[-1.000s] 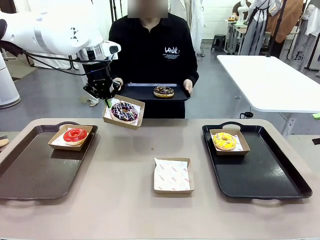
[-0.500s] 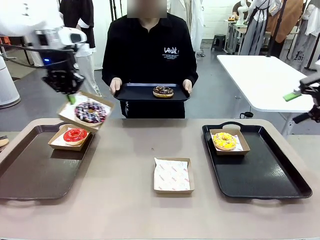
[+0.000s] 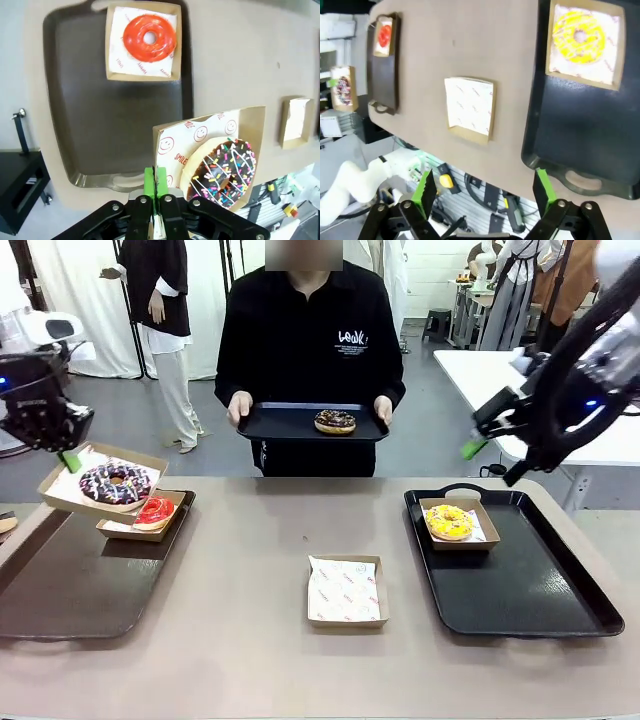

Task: Individually package the donuts and arrange them on the tray.
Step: Place the picked Paper togo box on the Handle tray while simultaneously picking up another Paper togo box from the table with the other hand.

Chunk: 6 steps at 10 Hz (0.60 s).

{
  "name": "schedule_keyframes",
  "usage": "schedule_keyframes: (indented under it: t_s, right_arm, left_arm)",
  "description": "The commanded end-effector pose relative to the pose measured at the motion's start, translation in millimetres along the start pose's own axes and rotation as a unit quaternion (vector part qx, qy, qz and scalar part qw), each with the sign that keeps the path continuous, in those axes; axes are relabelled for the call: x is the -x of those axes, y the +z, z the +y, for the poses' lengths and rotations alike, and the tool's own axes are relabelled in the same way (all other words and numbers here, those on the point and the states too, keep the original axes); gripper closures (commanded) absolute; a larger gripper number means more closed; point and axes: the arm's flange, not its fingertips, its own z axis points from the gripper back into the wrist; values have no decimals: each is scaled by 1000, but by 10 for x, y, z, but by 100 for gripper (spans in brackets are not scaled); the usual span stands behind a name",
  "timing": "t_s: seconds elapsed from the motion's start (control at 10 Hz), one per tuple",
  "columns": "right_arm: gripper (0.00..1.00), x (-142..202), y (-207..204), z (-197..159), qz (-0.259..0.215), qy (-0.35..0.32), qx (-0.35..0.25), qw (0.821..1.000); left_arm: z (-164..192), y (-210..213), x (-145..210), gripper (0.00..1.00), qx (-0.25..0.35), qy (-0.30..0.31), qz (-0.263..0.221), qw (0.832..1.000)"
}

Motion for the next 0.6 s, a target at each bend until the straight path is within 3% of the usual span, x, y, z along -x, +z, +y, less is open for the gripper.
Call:
schedule_keyframes:
  t_s: [0.0,0.2,0.3,0.5]
  right_arm:
    - [0,-34,-246,73,4,-11,36,999]
    - [0,-72,-352,80,7,-12,48,999]
    - [0,-23,-275,166,9,3,26,1000]
    - [0,-23,-275,166,9,3,26,1000]
  left_arm:
    - [176,-119,101,99,8,-9,-2,1000]
    - [165,-174,127,99,-4,-25,-2,1000]
    - [99,-188,109,99,-11,-33,0,999]
    - [178,-180,85,99,0,-6,13,1000]
